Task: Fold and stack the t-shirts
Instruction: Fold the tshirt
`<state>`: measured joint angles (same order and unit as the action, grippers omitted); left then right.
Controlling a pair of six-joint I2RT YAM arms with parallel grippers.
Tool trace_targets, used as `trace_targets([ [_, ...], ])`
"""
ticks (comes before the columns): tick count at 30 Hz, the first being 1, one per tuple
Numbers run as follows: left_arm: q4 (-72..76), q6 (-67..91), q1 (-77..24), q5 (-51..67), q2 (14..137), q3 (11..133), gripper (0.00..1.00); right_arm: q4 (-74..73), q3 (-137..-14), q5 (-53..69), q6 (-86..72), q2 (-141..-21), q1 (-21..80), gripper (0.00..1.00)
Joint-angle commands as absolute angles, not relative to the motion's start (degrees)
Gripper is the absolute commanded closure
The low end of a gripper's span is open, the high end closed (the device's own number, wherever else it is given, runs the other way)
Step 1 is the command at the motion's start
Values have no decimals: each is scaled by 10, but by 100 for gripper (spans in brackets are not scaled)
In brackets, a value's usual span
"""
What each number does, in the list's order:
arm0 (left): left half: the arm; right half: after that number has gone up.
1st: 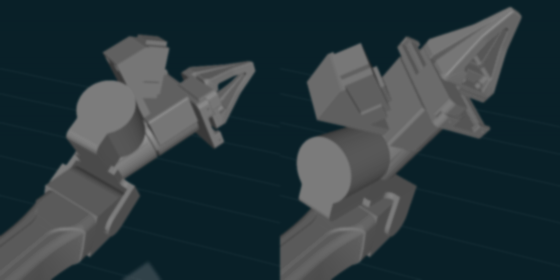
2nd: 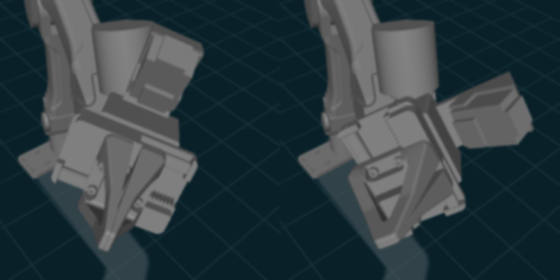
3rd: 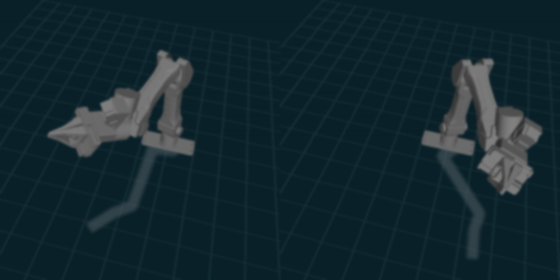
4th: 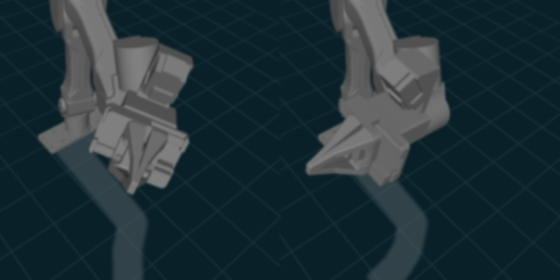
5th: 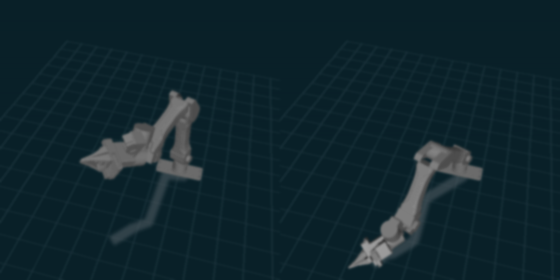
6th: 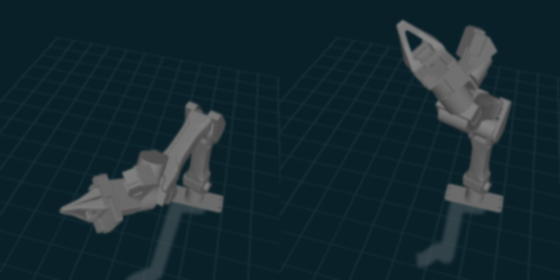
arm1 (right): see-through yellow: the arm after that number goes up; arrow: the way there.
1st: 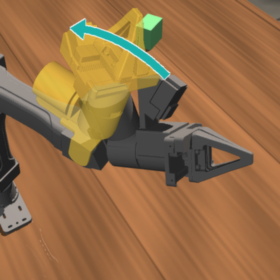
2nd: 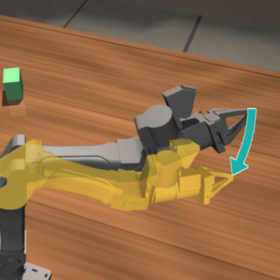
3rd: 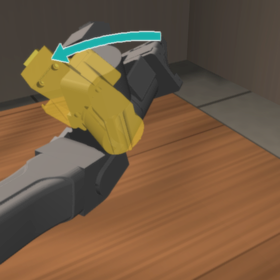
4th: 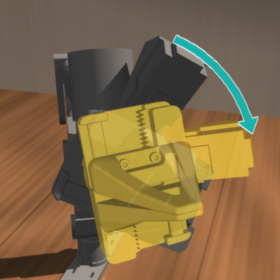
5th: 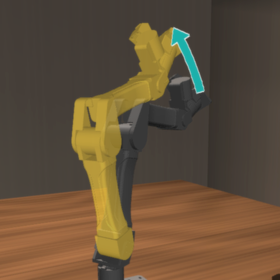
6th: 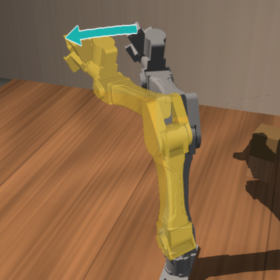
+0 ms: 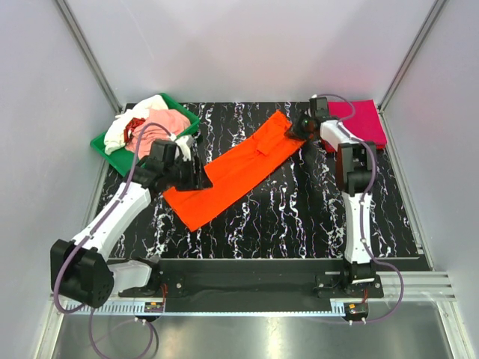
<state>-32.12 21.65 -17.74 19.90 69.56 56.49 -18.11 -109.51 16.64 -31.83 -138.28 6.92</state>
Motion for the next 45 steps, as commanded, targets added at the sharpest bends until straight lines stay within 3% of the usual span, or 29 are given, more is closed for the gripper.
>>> trace_targets([
  [1,-320,233,-202,219,706,522,42,-219,-1209,253,-272,-1427,69,66],
  [4,-293,258,-224,171,719,491,47,-270,-1273,244,-253,-1410,69,65],
  [10,-200,302,-227,88,769,411,65,-270,-1202,257,-271,-1282,69,62],
  [16,-171,333,-276,49,809,372,71,-263,-1046,241,-284,-1145,62,61],
  [23,-157,430,-439,19,797,320,75,-242,-893,181,-292,-1025,60,60],
  [28,-128,528,-560,5,760,312,69,-228,-873,174,-287,-1051,49,62],
  [32,-98,502,-616,22,780,383,65,-205,-898,203,-287,-1119,49,63],
  [36,-149,456,-615,62,780,507,58,-195,-934,210,-272,-1179,49,54],
  [40,-221,415,-605,51,752,572,52,-187,-972,186,-267,-1229,48,54],
  [45,-274,386,-534,40,695,570,49,-187,-991,154,-277,-1263,45,55],
])
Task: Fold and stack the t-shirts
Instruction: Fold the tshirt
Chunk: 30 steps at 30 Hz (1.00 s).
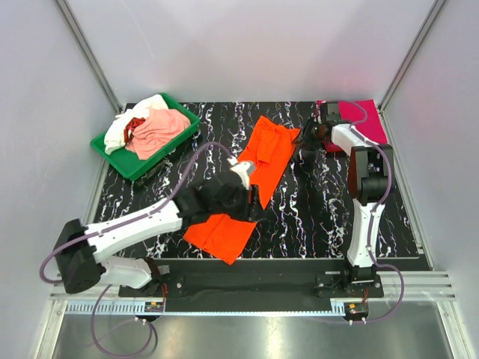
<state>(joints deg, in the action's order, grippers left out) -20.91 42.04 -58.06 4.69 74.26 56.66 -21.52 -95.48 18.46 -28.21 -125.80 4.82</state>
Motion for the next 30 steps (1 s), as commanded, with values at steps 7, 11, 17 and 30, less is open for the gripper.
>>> trace_targets([
  [7,-298,338,-389,80,614,534,45,-187,-1066,146,-301,-1352,40,62],
  [11,-317,321,-354,76,604,533,44,-190,-1081,121,-320,-1374,38,70],
  [17,-364,298,-328,2,619,533,43,-190,-1149,109,-326,-1421,38,100],
  [30,-308,301,-285,66,686,454,40,-358,-1521,163,-307,-1560,29,66],
])
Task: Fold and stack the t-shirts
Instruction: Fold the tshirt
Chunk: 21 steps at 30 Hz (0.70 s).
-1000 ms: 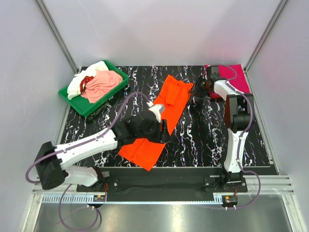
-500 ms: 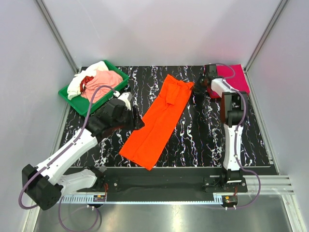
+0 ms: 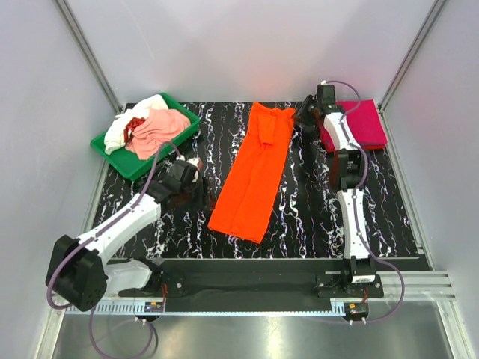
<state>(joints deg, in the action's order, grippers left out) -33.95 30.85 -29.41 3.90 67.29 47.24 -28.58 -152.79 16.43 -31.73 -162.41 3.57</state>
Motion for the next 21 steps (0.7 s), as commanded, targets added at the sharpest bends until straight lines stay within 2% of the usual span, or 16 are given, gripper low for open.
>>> trace_targets([
  [1,-305,301,-282,69,693,449,40,-357,-1477,156,-312,-1529,29,64],
  [3,-287,307,-281,67,703,426,39,-358,-1355,144,-320,-1435,29,59],
  [9,-207,325,-281,101,751,369,39,-355,-1036,122,-358,-1205,68,58],
  [13,-154,332,-287,125,775,338,39,-323,-904,143,-361,-1130,99,58],
  [16,-135,330,-301,124,799,326,46,-237,-839,149,-354,-1110,105,58],
  [20,-117,346,-334,125,795,306,73,-210,-891,146,-317,-1176,105,59],
  [21,-113,364,-342,121,788,300,83,-210,-919,146,-306,-1205,104,59],
])
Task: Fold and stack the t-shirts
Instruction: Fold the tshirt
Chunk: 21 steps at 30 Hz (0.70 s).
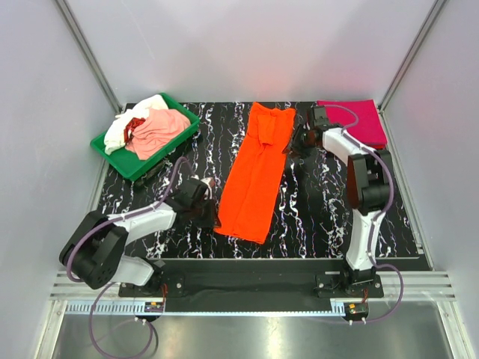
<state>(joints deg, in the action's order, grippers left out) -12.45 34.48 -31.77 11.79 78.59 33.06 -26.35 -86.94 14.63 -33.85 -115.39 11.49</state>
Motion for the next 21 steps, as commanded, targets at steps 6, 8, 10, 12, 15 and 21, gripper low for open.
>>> trace_targets([
  [6,-85,437,-409,112,737,265,92,-210,-997,148,-292,-1298,90,62],
  [8,-75,450,-420,116,735,266,83,-211,-1035,162,-292,-1330,84,64],
  [10,-76,460,-427,120,741,276,66,-212,-1058,170,-292,-1351,80,66],
  [12,-79,462,-428,120,742,281,59,-214,-1095,174,-288,-1376,75,70],
  [15,-103,454,-428,107,735,299,53,-234,-1163,177,-270,-1412,69,75],
  [21,-136,433,-427,88,741,348,50,-301,-1293,185,-263,-1469,59,79],
])
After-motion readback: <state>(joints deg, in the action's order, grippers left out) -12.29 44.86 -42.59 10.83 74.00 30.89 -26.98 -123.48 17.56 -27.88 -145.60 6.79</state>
